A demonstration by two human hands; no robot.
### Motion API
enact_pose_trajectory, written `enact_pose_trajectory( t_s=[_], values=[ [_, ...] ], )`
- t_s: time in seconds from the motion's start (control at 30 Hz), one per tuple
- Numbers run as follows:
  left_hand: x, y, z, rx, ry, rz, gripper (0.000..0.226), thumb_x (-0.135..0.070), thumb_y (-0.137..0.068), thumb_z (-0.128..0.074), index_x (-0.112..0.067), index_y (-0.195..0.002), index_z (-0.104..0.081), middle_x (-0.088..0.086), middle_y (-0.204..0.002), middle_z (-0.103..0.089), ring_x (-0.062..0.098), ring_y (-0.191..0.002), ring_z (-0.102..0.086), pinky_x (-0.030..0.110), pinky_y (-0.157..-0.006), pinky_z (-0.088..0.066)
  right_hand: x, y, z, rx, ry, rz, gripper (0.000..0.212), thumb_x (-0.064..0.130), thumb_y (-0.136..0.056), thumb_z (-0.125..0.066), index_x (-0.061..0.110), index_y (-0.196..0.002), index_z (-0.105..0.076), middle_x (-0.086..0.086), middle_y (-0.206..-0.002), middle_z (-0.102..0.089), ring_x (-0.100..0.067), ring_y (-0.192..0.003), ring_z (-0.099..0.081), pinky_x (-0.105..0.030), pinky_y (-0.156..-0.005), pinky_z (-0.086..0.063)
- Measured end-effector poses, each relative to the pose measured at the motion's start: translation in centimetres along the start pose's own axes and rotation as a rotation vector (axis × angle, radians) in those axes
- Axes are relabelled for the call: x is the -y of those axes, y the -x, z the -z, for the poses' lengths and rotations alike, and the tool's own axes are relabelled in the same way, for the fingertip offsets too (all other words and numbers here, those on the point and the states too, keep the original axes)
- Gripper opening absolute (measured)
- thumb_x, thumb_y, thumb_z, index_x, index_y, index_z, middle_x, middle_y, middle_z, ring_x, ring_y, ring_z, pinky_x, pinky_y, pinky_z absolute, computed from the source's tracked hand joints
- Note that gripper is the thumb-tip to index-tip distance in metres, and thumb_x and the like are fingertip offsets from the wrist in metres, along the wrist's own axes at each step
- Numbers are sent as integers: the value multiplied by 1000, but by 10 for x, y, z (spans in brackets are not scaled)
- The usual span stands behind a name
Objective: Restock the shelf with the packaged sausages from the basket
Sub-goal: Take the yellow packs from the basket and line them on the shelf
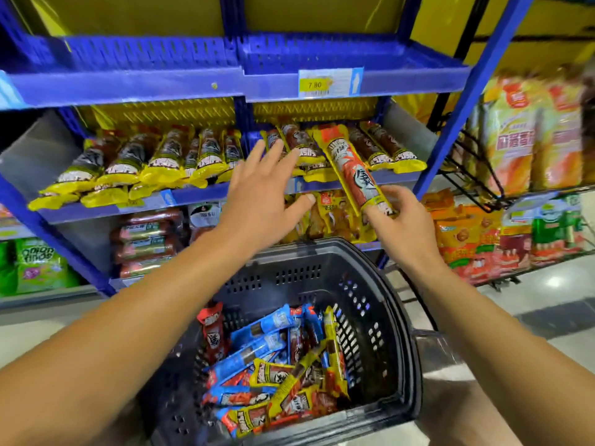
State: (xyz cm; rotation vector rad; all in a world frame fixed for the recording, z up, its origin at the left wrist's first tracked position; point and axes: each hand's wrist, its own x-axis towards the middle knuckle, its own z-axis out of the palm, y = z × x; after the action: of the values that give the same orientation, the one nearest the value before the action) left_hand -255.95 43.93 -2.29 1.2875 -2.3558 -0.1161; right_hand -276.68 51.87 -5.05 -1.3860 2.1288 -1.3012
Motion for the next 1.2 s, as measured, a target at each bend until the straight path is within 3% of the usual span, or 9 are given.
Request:
enact_pose_trajectory(
  t_s=[0.13, 0.3, 0.5, 0.6, 0.73, 0.8, 0.97, 1.2],
  values=[
    [7, -13, 2, -13, -72, -24, 74, -59, -93, -42, -26, -154, -16, 1, -163, -9, 23, -150, 0, 50, -120, -7, 18, -41, -10, 11, 112, -14, 48, 44, -86, -61, 21, -128, -58, -2, -107, -66, -21, -101, -59, -32, -79, -40],
    [17, -16, -1, -44, -82, -15, 74, -57, -92, -45, -26, -153, -18, 3, -163, -7, 24, -150, 0, 51, -120, -9, 32, -77, -29, -21, 266, 16, 62, 65, -85, -54, 17, -123, -63, -6, -116, -69, -28, -112, -60, -39, -88, -46],
    [25, -17, -13, -9, -125, 12, 74, -59, -92, -43, -27, -154, -16, 1, -163, -4, 24, -150, 2, 50, -121, -4, 35, -103, -52, -56, 437, 31, 62, 66, -87, -50, 12, -115, -60, -12, -111, -67, -36, -108, -58, -39, -74, -41],
    [29, -15, -15, 9, -104, 15, 74, -59, -92, -43, -27, -154, -15, 0, -163, -3, 23, -150, 4, 49, -120, -1, 33, -98, -50, -128, 495, 112, 61, 59, -90, -50, 10, -125, -57, -14, -123, -59, -38, -115, -50, -43, -90, -41],
    [33, -7, -18, 20, -84, 4, 74, -59, -92, -42, -28, -154, -15, 1, -163, -4, 23, -150, 4, 49, -121, -1, 13, -65, -43, -175, 474, 464, 54, 43, -90, -50, 12, -134, -54, -9, -132, -54, -32, -125, -43, -41, -107, -30],
    [34, 0, -20, 35, -100, 0, 75, -60, -92, -40, -29, -154, -13, 0, -163, -2, 23, -150, 7, 49, -120, 1, -2, -49, -42, -154, 564, 562, 59, 43, -89, -49, 12, -140, -50, -9, -142, -50, -36, -133, -39, -47, -113, -28],
    [31, 11, -24, 70, -115, 10, 75, -62, -93, -37, -30, -155, -9, -2, -163, 3, 20, -149, 13, 47, -120, 8, -5, -49, -49, -21, 766, 437, 68, 48, -92, -43, 19, -153, -31, -5, -159, -30, -37, -147, -17, -53, -118, -14],
    [32, 23, -22, 76, -96, 1, 73, -60, -94, -36, -32, -154, -7, -2, -163, 4, 21, -149, 14, 47, -120, 8, 4, -61, -58, 63, 830, 352, 73, 49, -92, -42, 24, -157, -18, 0, -163, -18, -32, -150, -7, -52, -120, -7]
  ],
)
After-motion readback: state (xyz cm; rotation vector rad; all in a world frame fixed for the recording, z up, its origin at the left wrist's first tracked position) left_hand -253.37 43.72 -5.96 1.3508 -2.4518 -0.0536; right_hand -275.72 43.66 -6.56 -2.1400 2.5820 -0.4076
